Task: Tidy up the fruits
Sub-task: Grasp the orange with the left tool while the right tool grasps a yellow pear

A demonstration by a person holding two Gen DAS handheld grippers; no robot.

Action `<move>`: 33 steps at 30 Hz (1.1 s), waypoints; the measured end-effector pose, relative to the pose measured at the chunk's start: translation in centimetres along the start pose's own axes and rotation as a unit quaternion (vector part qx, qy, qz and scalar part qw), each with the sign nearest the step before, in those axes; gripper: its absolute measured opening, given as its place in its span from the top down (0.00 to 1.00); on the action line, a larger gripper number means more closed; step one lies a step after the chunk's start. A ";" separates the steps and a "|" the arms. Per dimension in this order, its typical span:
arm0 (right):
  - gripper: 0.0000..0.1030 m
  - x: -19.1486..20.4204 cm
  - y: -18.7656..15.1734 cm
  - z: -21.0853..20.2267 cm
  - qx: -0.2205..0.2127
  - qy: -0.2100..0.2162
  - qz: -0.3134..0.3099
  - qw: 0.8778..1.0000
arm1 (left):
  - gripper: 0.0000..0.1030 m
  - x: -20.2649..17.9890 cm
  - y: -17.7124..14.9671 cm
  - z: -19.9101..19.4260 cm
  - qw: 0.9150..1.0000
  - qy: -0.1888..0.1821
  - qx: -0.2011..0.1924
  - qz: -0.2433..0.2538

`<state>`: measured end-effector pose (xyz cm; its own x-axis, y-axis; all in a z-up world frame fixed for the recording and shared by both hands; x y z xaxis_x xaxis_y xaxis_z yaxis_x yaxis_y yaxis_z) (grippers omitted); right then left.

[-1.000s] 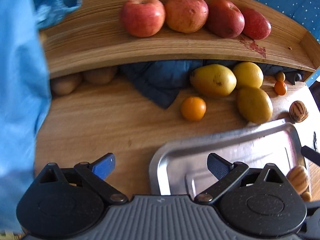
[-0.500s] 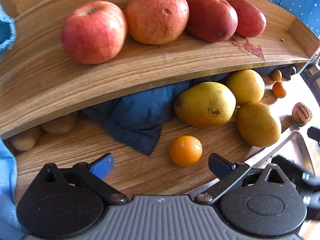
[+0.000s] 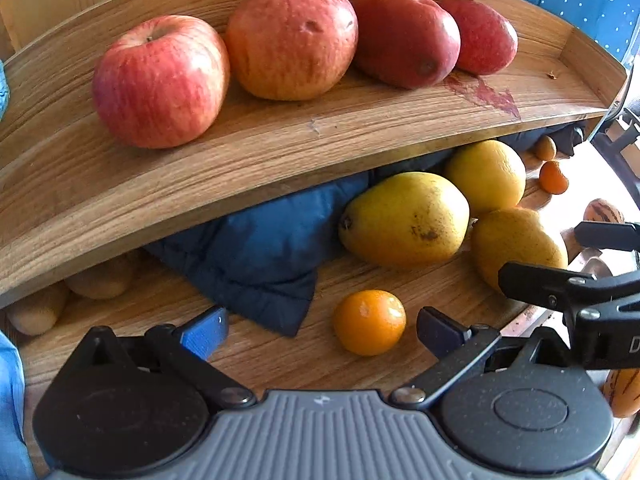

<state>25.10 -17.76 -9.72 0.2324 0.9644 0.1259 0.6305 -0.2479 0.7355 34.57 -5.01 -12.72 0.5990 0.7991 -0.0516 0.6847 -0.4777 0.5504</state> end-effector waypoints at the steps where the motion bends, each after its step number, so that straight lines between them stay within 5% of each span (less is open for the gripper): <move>1: 0.02 -0.1 0.1 0.0 0.000 0.003 0.004 1.000 | 0.01 0.1 0.0 0.0 1.000 -0.001 -0.001 0.002; 12: 0.12 0.4 0.3 1.1 0.012 0.006 0.021 1.000 | 0.03 0.1 -1.9 -1.0 0.999 -0.026 -0.022 0.015; 24: 0.39 1.6 0.0 2.1 0.028 -0.005 0.011 1.000 | 0.34 -1.0 -1.7 -2.2 0.997 -0.039 -0.045 0.040; 33: 0.41 1.4 -0.2 2.0 0.026 -0.004 0.012 1.000 | 0.44 -0.7 -2.1 -3.5 0.997 -0.054 -0.046 0.034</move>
<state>26.80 -16.54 -10.99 0.2545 0.9573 0.1374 0.6627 -0.2761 0.6962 31.31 -3.27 -10.91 0.6872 0.7199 -0.0979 0.6032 -0.4903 0.6291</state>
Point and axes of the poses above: each gripper's, at about its wrist camera, not at the fingertips, and z roughly the way its jaws point, x to its left, y to its top, the point moved 1 cm from there along z, roughly the way its jaws point, and after that the axes turned 7 degrees about -x, right-handed, at the moved point
